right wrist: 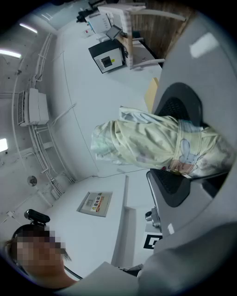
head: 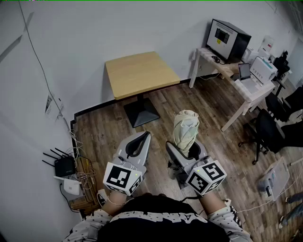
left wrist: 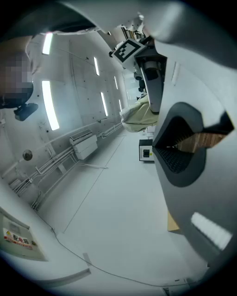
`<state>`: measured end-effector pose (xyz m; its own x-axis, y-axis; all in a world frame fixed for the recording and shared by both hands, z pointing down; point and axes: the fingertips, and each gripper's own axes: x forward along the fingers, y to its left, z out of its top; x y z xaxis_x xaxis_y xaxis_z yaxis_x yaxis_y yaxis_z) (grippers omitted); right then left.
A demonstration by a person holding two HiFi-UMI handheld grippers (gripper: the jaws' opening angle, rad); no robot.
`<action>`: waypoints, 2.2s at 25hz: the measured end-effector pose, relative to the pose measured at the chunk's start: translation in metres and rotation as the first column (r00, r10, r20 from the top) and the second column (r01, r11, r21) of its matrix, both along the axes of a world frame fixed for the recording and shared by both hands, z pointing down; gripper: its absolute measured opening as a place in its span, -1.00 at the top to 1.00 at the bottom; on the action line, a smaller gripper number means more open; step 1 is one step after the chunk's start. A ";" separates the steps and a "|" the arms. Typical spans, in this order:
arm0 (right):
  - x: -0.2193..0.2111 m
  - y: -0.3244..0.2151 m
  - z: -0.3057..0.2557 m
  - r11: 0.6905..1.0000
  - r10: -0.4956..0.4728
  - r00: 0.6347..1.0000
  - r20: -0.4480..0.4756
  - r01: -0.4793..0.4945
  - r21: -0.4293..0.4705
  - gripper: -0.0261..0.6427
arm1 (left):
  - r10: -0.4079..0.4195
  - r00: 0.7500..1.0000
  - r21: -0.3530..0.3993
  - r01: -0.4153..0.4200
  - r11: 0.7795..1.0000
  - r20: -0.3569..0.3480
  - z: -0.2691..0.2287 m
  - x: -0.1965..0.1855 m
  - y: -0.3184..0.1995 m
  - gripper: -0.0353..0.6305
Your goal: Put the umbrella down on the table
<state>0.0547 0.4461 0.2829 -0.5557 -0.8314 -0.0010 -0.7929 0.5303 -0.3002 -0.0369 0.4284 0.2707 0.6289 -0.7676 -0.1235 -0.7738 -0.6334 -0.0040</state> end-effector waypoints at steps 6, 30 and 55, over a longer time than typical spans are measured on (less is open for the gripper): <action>0.005 0.001 0.004 1.000 -0.003 1.000 0.010 0.003 -0.003 -0.01 | -0.005 1.000 -0.006 0.005 1.000 -0.007 0.002 0.001 0.002 0.88; 0.030 -0.007 0.012 0.999 -0.026 0.999 0.026 0.026 -0.026 -0.01 | -0.058 0.998 -0.013 0.058 0.998 0.014 0.004 0.019 0.003 0.88; 0.071 -0.010 0.034 0.997 -0.059 0.998 0.029 0.060 -0.057 -0.01 | -0.082 0.996 -0.036 0.084 0.996 0.038 0.022 0.061 0.000 0.88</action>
